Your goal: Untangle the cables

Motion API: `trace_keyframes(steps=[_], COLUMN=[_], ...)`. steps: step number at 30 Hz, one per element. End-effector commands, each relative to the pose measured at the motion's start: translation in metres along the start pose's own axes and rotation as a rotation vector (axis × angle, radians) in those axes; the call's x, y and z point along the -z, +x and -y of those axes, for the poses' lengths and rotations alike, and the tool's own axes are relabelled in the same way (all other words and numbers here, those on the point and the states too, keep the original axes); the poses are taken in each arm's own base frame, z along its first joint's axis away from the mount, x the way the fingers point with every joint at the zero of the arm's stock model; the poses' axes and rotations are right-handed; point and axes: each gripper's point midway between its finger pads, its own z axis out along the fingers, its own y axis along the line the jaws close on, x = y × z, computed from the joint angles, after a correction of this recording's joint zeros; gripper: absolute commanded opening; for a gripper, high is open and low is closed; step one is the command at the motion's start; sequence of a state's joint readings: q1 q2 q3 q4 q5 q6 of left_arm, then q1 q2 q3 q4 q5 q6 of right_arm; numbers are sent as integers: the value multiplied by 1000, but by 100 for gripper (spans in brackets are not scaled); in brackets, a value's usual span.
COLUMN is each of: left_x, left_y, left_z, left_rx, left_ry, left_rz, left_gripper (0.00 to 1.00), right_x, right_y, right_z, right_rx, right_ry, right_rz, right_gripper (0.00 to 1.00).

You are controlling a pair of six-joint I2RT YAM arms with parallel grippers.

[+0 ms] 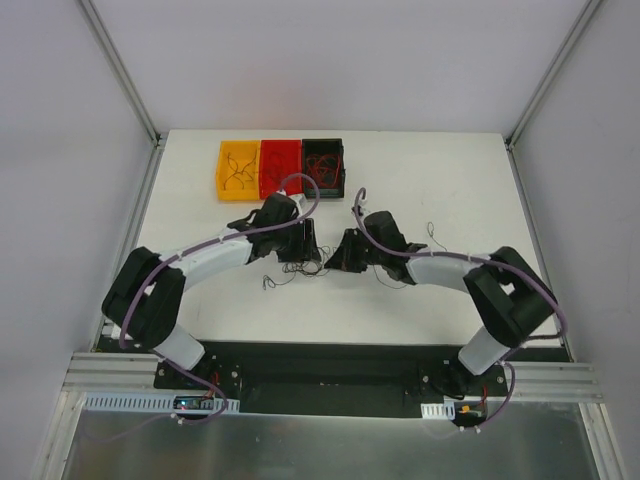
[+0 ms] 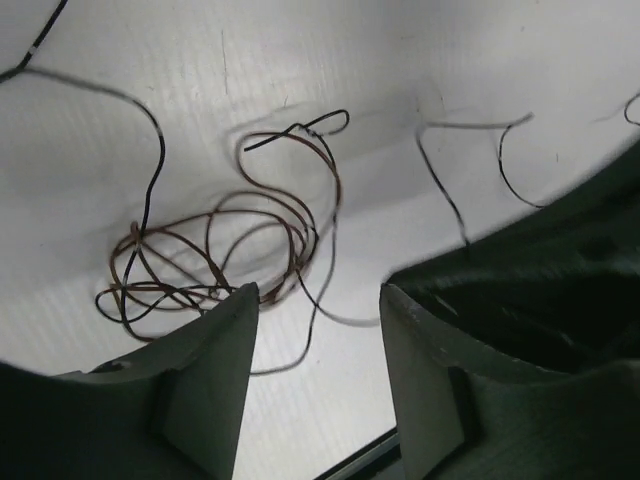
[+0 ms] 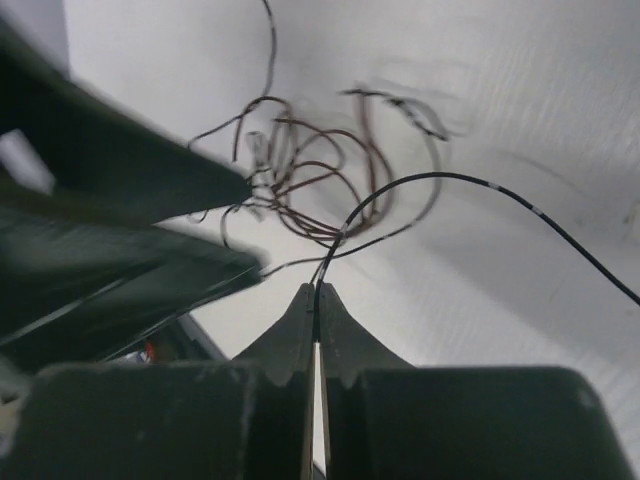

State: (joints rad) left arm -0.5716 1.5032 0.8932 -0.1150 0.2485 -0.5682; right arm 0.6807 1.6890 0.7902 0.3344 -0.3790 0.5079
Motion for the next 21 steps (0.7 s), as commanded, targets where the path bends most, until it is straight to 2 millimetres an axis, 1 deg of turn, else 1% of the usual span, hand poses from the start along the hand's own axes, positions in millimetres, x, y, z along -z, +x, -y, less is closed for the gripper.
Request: trace_keyframes(steps=[1,3,4,5,8,10,15,17,18,19,20,21], left_x=[-26,-36,-39,-41,-43,-42,-36,-31,-27,-23,-17,-11], left_y=[-1,7,10,12,18,21,27,29,27,25,22,19], left_z=[-21,-38,-45,-50,-56,-60,-67,-68,-65,-62,-57,-50], left_rx=[32,85,92,91,81,80,73,63,60,53,41,30], left_ry=[-134,-163,-178,-190,-202,-210,-227,-227,-217,-202,-180,-149], left_rz=[-29,-71,-78,-83,-97,-99,-79,-69,-56,-46,-25,-5], left_gripper=[46,35,33,31,29,29,28,29,29,29,30,32], right_x=[47,69,89,105,152,188,286,317,326,330,330,326], right_y=[-25,-30,-37,-40,-55,-67,-110,-120,-123,-124,-126,-125], right_z=[-54,-64,-77,-83,-103,-116,-157,-175,-181,-186,-186,-185], right_rx=[107,127,156,179,263,319,429,462,475,481,482,479], right_ry=[-149,-151,-168,-165,-142,-112,-82,-97,-105,-111,-109,-109], right_rz=[143,184,232,264,365,435,620,671,685,690,689,678], right_gripper=[0,0,1,0,1,0,0,0,0,0,0,0])
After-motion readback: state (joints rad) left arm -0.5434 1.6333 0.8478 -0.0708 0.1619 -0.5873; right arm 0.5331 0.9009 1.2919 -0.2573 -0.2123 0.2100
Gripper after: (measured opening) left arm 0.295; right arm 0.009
